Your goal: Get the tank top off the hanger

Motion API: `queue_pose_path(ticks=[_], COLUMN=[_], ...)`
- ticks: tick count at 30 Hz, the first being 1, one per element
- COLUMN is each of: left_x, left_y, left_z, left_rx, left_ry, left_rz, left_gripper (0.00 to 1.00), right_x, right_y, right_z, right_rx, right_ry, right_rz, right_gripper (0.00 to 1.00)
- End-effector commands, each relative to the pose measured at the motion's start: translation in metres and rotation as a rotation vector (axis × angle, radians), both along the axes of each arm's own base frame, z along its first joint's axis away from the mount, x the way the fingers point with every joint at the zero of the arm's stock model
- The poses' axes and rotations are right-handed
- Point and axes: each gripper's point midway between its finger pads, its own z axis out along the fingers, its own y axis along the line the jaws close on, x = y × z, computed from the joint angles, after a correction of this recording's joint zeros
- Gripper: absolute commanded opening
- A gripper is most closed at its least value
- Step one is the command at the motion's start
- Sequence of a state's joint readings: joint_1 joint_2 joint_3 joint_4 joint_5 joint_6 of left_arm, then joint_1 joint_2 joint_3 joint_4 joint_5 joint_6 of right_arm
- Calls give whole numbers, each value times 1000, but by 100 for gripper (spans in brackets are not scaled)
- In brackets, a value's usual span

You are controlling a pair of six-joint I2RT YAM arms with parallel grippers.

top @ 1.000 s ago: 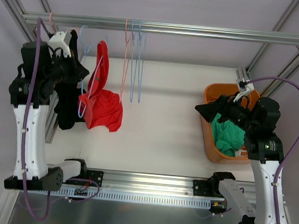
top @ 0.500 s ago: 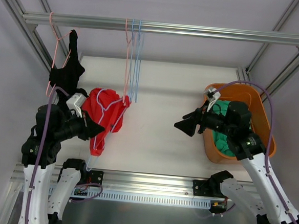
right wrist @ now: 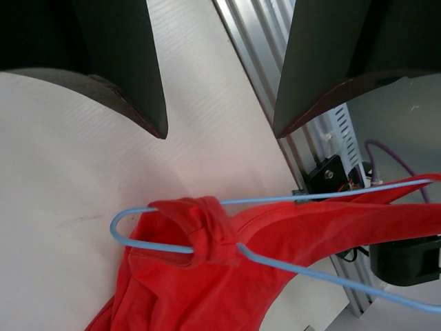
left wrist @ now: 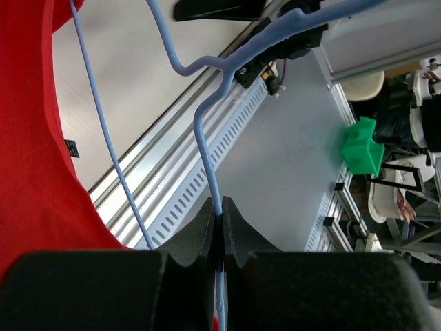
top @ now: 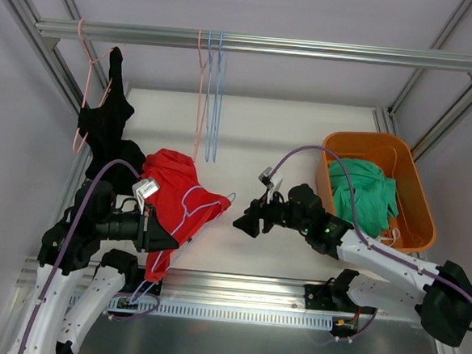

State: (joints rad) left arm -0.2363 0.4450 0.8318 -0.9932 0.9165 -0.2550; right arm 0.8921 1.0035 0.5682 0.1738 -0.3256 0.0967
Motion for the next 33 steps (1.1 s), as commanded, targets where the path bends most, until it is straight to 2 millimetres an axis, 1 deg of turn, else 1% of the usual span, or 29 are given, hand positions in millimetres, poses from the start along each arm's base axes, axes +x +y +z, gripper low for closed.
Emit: queue_pose_path(ticks=[1, 2, 4, 5, 10, 11, 12, 14, 15, 17, 19, 20, 22, 23, 24, 25, 26, 27, 28, 29, 30, 31, 32, 33], left_x=[-18, -19, -19, -19, -22, -23, -23, -24, -24, -24, -24, -24, -24, -23, -22, -22, -22, -21, -20, -20, -19, -18, -19, -16], left_y=[-8, -9, -9, -9, -10, -10, -10, -10, -10, -11, -11, -11, -11, -11, -11, -11, -12, -12, -12, -12, -13, -13, -13, -13], left_z=[36, 38, 40, 42, 50, 51, 53, 57, 59, 64, 66, 68, 70, 71, 70, 70, 70, 70, 71, 72, 73, 73, 77, 79], left_rx=[-99, -103, -106, -108, -122, -126, -125, -128, -130, -133, -135, -136, -136, -135, -132, -130, -131, -129, -127, -128, -128, -128, -130, -127], left_ry=[-35, -37, -42, -46, -61, -64, -69, -83, -88, -105, -107, -112, -116, -120, -118, -118, -116, -110, -114, -115, -108, -106, -118, -118], left_rz=[-102, -110, -111, -114, -129, -134, -134, -139, -139, -143, -145, -148, -152, -152, -149, -150, -153, -154, -152, -156, -158, -161, -164, -159], left_gripper=[0, 0, 0, 0, 0, 0, 0, 0, 0, 0, 0, 0, 0, 0, 0, 0, 0, 0, 0, 0, 0, 0, 0, 0], right_x=[31, 35, 39, 43, 50, 50, 51, 51, 51, 48, 47, 46, 46, 49, 49, 49, 54, 55, 56, 55, 61, 62, 61, 61], right_y=[23, 30, 35, 38, 41, 42, 44, 46, 47, 49, 48, 47, 41, 36, 28, 22, 14, 7, -5, -10, -20, -27, -31, -33], right_z=[43, 45, 44, 47, 54, 55, 58, 59, 57, 58, 58, 59, 65, 66, 77, 77, 80, 85, 94, 100, 104, 103, 113, 114], right_rx=[142, 150, 144, 147, 153, 154, 158, 164, 163, 172, 173, 177, 189, 188, 206, 195, 190, 194, 193, 196, 186, 163, 181, 176], right_ry=[-162, -172, -182, -189, -222, -224, -226, -229, -226, -228, -229, -235, -262, -272, -300, -304, -320, -331, -371, -386, -400, -406, -422, -423], right_rz=[-84, -83, -87, -90, -104, -101, -100, -89, -88, -70, -69, -67, -81, -109, -130, -153, -202, -224, -255, -265, -315, -327, -320, -316], right_gripper=[66, 64, 58, 55, 53, 51, 44, 41, 35, 30, 23, 22, 1, 0, 0, 0, 0, 0, 0, 0, 0, 0, 0, 2])
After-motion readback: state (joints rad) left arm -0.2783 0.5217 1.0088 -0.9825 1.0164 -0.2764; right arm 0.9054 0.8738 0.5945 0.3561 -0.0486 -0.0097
